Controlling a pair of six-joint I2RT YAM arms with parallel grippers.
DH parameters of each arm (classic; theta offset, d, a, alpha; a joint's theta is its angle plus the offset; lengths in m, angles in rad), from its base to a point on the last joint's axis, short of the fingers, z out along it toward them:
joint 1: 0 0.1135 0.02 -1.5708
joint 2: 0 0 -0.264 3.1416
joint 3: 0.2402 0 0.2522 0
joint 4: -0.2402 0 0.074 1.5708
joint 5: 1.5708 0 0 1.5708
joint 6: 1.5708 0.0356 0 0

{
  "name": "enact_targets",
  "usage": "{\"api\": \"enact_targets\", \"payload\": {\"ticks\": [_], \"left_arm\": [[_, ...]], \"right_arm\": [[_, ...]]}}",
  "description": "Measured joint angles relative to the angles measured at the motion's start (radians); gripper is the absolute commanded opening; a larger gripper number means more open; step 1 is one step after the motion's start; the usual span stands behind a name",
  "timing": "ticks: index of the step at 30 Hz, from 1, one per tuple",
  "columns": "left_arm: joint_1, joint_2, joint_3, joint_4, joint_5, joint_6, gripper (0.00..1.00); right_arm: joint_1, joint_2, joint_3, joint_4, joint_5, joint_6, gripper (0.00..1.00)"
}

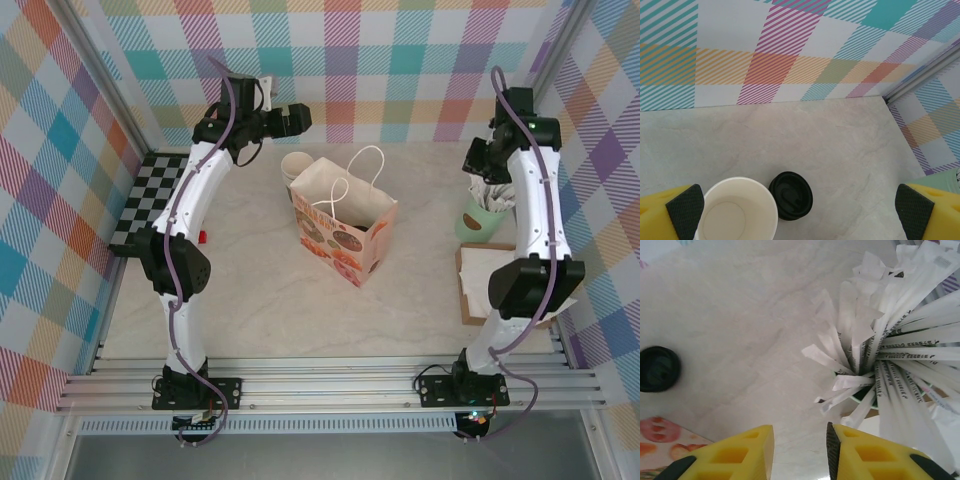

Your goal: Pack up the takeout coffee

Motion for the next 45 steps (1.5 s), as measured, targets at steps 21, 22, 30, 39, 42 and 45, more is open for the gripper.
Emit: {"api": "enact_targets", "payload": {"ticks": [21, 22, 30, 39, 42, 45], "left_arm": [[0.0, 0.0, 0.0, -0.001, -0.007, 0.0, 1.0], [0.0, 0.0, 0.0, -0.001, -0.008, 0.0, 1.0], [0.0, 0.0, 0.0, -0.001, -0.01, 0.0, 1.0], [0.0, 0.0, 0.0, -0.014, -0.011, 0.0, 1.0], [0.0, 0.0, 0.0, -0.024, -0.011, 0.0, 1.0], [0.0, 0.0, 0.0, -0.026, -0.012, 0.0, 1.0]], "right_arm": [[0.093, 0.112, 0.009, -0.147, 0.304, -0.268, 0.32], [0.093, 0.112, 0.0, -0.148, 0.313, -0.272, 0.32], [0.093, 0.112, -0.042, -0.143, 0.341, -0.29, 0.31], [0.093, 0.113, -0.058, -0.101, 0.357, -0.307, 0.24], [0.093, 0.113, -0.064, -0.091, 0.365, -0.329, 0.22], [0.093, 0.113, -0.076, -0.075, 0.38, -0.341, 0.15]]}}
